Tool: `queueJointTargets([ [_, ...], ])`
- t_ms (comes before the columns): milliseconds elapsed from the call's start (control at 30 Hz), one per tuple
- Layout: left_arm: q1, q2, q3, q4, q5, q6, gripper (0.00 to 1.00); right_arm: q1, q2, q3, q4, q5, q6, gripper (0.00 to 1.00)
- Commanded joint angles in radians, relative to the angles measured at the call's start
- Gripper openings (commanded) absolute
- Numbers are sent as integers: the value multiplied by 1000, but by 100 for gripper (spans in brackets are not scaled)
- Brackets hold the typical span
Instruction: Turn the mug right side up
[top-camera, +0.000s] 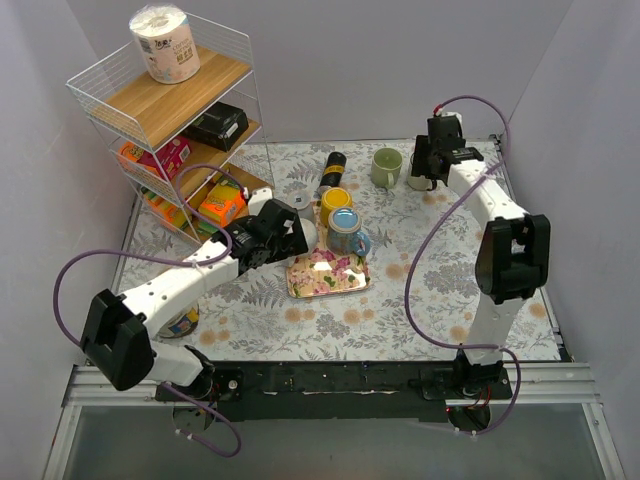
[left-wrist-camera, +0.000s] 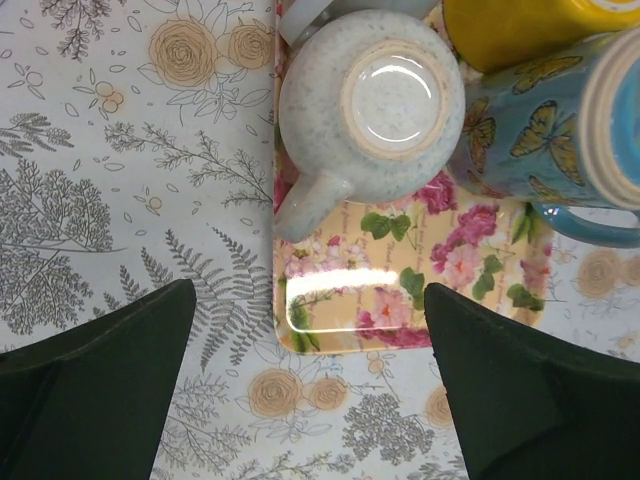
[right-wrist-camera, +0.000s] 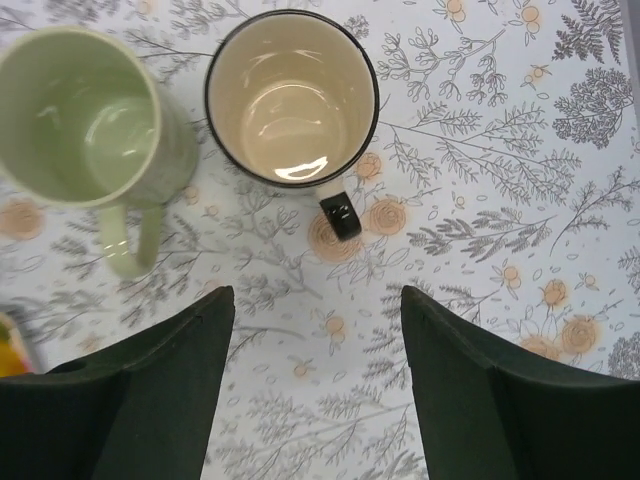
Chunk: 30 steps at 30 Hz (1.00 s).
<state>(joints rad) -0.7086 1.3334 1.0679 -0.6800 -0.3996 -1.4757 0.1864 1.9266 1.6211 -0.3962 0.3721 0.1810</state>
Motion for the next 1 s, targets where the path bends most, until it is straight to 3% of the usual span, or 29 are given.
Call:
queueJointTargets([
  [0,9,64,-16,83,-8,123,98,5,-200,-48,-105,-114,100,75],
  [200,47,127,-37,247,87,313,98,4,-435,-237,-124,-289,152,74],
  [400,81,182,-40,293,157,388,84,5,-598,-346,-154,-338,179,73],
  [467,87,202,-37,290,165,397,75,4,-624,-362,-165,-337,179,73],
  [633,87,240,-46,301,206,417,68,4,-679,-366,-205,-322,181,73],
  [800,89,254,-52,318,217,426,53,2,-709,-363,-220,-314,183,73],
  [967,89,273,-42,312,193,433,52,4,-713,-365,-225,-312,187,72],
])
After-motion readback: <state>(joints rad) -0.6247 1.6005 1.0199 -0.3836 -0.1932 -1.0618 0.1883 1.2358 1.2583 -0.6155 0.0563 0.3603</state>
